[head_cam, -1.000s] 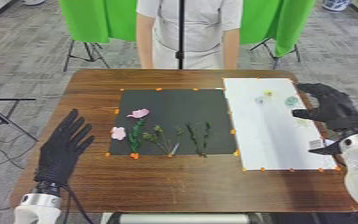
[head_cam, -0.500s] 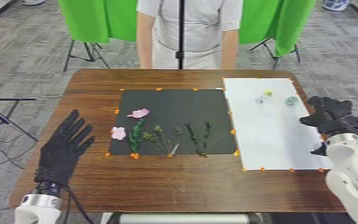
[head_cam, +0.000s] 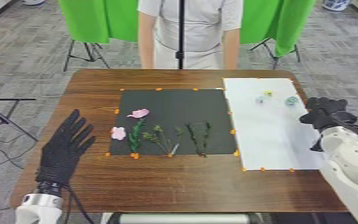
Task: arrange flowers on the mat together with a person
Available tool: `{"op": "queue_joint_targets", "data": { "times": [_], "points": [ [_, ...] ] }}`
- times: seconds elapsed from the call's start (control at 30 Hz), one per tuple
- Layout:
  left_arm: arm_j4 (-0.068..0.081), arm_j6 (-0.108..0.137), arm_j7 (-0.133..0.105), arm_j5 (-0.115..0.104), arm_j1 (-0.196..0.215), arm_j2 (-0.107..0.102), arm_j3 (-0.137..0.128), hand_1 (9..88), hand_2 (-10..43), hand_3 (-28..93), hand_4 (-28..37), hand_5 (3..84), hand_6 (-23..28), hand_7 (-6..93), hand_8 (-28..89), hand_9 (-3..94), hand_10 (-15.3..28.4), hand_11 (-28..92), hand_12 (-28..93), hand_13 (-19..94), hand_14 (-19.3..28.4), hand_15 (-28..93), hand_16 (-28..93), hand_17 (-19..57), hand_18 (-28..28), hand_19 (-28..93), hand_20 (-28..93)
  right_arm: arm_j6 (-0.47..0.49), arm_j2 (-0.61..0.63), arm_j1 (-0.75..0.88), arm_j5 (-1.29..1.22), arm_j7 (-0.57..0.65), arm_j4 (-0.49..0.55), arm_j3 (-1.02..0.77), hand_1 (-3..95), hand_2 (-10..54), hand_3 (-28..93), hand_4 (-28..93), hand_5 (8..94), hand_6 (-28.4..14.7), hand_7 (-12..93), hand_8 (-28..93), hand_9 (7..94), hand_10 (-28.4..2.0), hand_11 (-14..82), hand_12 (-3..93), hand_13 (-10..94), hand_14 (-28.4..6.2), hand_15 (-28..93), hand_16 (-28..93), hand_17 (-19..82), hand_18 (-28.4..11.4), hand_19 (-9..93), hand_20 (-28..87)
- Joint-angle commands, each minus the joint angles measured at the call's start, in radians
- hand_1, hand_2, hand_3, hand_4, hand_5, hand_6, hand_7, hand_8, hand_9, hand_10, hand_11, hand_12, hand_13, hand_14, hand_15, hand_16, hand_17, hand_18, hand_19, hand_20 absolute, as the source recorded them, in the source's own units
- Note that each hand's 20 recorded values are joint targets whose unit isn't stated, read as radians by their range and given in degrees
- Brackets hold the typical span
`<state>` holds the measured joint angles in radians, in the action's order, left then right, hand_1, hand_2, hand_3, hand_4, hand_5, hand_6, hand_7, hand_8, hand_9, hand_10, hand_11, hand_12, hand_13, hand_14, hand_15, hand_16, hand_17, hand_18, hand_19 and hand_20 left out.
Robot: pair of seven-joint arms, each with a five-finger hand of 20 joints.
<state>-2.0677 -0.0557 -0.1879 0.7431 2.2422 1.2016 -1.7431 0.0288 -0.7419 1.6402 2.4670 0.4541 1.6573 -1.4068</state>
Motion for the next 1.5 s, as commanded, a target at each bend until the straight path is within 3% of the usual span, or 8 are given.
{"op": "queue_joint_targets", "data": {
  "times": [0.03, 0.47, 0.53, 0.67, 0.77, 1.0, 1.2, 1.5],
  "points": [
    [0.007, 0.002, 0.003, 0.000, 0.003, 0.003, 0.003, 24.4, -3.2, 73, -26.7, 24.5, 1.1, 15.8, -9, 17.9, 9.4, 11, 14, 16, 11.4, 13, 6, -13.0, 19.5, 38, 14, 0.091, -0.002, -0.016, 0.023, 0.021, -0.020, -0.005, 31.7, -9.5, 86, -28, 46.3, -0.5, 34, -19, 49.1, -10.1, 38.7, 24.1, 46, -8.3, 60, 15, 16, -18.5, 64, 36],
    [0.011, -0.009, 0.009, 0.002, -0.005, -0.001, 0.009, 24.3, -3.3, 73, -26.7, 24.5, 1.0, 16.1, -9, 17.9, 9.4, 11, 14, 16, 11.5, 13, 6, -13.0, 19.5, 38, 14, 0.005, -0.005, -0.038, 0.043, -0.015, -0.073, 0.044, 34.1, -9.5, 86, -28, 50.5, 1.5, 37, -19, 58.1, -9.2, 42.9, 24.7, 55, -6.9, 61, 16, 19, -17.7, 66, 37],
    [0.012, -0.011, 0.011, 0.002, -0.008, -0.002, 0.010, 24.3, -3.2, 73, -26.7, 24.5, 1.0, 16.1, -9, 17.9, 9.4, 11, 14, 16, 11.5, 13, 6, -13.0, 19.5, 38, 14, -0.014, -0.006, -0.047, 0.048, -0.018, -0.088, 0.059, 36.9, -9.5, 83, -28, 52.5, 2.3, 39, -20, 61.7, -8.4, 39.8, 29.2, 58, -6.5, 61, 17, 20, -17.4, 67, 37],
    [0.013, -0.012, 0.011, 0.002, -0.009, -0.003, 0.009, 24.3, -3.2, 73, -26.8, 24.4, 1.0, 16.0, -9, 17.9, 9.5, 11, 14, 16, 11.6, 14, 6, -13.0, 19.5, 38, 14, -0.054, -0.006, -0.052, 0.035, -0.024, -0.107, 0.074, 45.7, -9.5, 78, -28, 60.7, 3.2, 47, -7, 78.0, -6.3, 23.9, 46.8, 68, -5.5, 61, 25, 24, -17.0, 69, 38],
    [0.013, -0.013, 0.012, 0.002, -0.009, -0.002, 0.008, 24.4, -3.2, 73, -26.9, 24.5, 1.0, 16.0, -9, 17.9, 9.4, 11, 14, 16, 11.5, 14, 6, -13.0, 19.5, 38, 14, -0.089, -0.004, -0.038, 0.042, -0.033, -0.100, 0.073, 50.0, -9.5, 78, -28, 69.1, 3.9, 46, -5, 85.4, -5.7, 23.4, 48.5, 74, -5.1, 62, 25, 28, -16.7, 71, 39],
    [0.014, -0.019, 0.014, 0.003, -0.012, -0.002, 0.008, 24.3, -3.1, 73, -26.8, 24.5, 1.1, 15.8, -9, 17.9, 9.4, 11, 14, 16, 11.5, 13, 6, -13.0, 19.5, 38, 14, -0.195, 0.006, -0.017, 0.018, -0.053, -0.019, 0.078, 49.8, -9.5, 82, -28, 72.8, 3.2, 45, -6, 87.1, -5.7, 24.2, 48.1, 76, -5.0, 63, 25, 29, -17.0, 73, 39],
    [0.014, -0.019, 0.018, 0.002, -0.013, -0.004, 0.009, 24.3, -3.1, 73, -26.8, 24.5, 1.1, 15.8, -9, 17.9, 9.4, 11, 14, 16, 11.7, 14, 6, -13.0, 19.5, 38, 14, -0.284, -0.010, -0.059, -0.010, -0.156, 0.111, 0.153, 49.3, -9.5, 83, -28, 73.8, 2.8, 44, -6, 87.8, -6.1, 23.5, 48.6, 76, -5.2, 63, 26, 29, -17.0, 73, 40],
    [0.014, -0.014, 0.024, 0.000, -0.016, 0.000, 0.019, 24.3, -3.0, 73, -26.9, 24.5, 1.1, 15.8, -9, 17.9, 9.4, 11, 14, 16, 11.5, 14, 6, -13.0, 19.4, 38, 14, -0.208, -0.117, -0.271, -0.025, -0.359, 0.130, 0.424, 49.1, -9.5, 83, -28, 73.9, 2.8, 44, -5, 88.1, -6.1, 23.4, 48.9, 76, -5.2, 63, 27, 29, -17.0, 73, 40]
  ]
}}
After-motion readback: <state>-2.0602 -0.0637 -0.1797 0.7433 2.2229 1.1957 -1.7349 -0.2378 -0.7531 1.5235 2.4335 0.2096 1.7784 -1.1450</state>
